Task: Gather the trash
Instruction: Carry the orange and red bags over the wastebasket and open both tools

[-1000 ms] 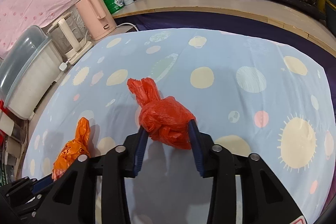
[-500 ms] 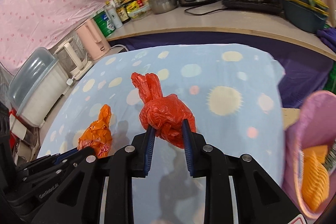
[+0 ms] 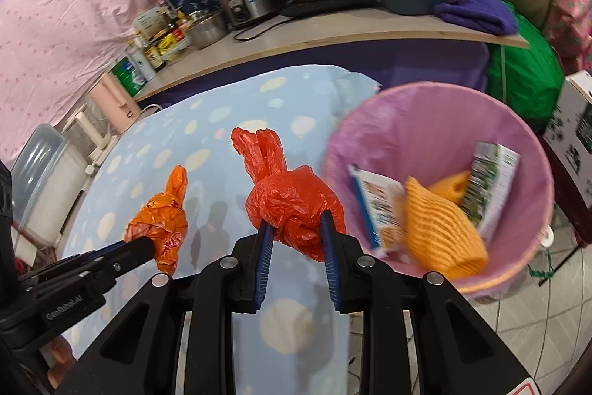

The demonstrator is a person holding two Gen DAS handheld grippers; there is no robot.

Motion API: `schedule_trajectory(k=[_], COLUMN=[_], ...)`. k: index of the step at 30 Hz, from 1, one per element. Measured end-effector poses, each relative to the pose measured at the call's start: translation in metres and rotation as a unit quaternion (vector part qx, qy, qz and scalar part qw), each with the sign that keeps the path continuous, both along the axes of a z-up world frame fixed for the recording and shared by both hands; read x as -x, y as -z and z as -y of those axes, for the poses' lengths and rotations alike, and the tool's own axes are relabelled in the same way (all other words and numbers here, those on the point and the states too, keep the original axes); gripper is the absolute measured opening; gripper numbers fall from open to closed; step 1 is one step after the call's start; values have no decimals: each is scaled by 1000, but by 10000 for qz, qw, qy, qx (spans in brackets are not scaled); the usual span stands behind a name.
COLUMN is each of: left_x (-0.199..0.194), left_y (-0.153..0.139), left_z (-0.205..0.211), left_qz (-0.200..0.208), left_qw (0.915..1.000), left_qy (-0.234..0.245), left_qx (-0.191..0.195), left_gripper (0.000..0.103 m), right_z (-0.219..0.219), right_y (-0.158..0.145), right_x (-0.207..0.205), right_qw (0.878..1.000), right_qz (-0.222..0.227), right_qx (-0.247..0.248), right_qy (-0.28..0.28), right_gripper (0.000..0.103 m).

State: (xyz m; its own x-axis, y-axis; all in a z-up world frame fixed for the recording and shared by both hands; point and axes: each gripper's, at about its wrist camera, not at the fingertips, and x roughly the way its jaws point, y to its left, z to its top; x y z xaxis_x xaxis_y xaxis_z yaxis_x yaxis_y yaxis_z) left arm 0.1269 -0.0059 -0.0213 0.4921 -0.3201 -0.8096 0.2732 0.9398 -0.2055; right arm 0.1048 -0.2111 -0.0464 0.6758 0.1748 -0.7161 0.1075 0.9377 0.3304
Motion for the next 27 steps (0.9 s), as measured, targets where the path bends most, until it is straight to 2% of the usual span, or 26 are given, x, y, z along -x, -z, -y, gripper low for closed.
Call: schedule_trajectory(k=[14, 27], left_x=[25, 15], left_y=[-7, -35], left_z=[66, 131], left_qz=[23, 326], left_qw=[9981, 9935], left_qy=[617, 1085], left_qx=[75, 132], left_gripper=[18, 18], right_z=[69, 116], right_y=[10, -5], right_x=[50, 54], right_qw=[9973, 9932], right_qz=[-45, 110], right_qx=[-180, -152], right_qy=[712, 1145], right_gripper=[24, 25])
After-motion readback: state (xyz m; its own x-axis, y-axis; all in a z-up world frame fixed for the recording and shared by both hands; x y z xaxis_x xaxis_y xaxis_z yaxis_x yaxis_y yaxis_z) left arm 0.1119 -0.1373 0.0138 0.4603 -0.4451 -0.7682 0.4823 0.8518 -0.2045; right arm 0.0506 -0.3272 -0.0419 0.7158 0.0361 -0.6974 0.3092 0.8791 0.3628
